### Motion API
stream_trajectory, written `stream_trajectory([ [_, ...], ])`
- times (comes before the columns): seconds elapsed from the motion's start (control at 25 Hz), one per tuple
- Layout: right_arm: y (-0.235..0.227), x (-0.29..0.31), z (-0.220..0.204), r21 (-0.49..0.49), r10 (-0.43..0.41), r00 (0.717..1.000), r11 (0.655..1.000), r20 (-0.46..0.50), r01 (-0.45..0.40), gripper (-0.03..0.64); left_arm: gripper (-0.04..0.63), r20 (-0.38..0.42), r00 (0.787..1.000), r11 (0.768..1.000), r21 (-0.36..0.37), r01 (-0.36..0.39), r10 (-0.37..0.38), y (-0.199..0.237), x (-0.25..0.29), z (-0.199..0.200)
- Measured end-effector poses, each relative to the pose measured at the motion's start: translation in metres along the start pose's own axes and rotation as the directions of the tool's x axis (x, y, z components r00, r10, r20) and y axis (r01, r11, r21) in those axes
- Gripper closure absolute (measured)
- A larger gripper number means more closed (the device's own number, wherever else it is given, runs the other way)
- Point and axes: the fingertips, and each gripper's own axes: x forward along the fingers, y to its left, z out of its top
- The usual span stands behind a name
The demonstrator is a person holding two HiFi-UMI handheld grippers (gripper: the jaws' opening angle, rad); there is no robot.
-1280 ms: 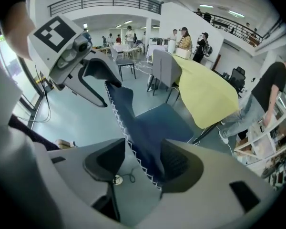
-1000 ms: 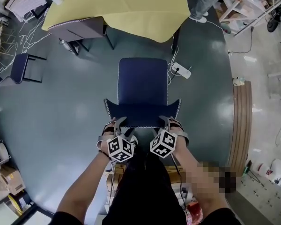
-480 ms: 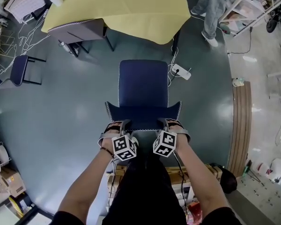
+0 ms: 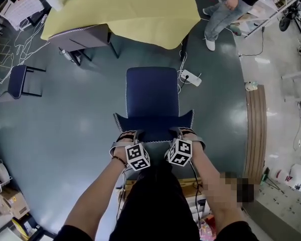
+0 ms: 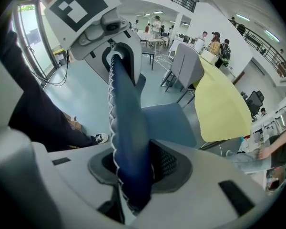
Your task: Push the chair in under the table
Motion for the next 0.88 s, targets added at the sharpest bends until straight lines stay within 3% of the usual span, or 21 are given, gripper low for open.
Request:
stream_trajectory([
  [0.88, -0.0043, 0.0028, -0.0025, 0.013, 0.003, 1.000, 1.000, -0.017, -0.002, 0.494, 0.485, 0.020, 0.998, 0.998, -0.013, 0.065, -0.064, -0.0006, 0.0039, 0.0050],
])
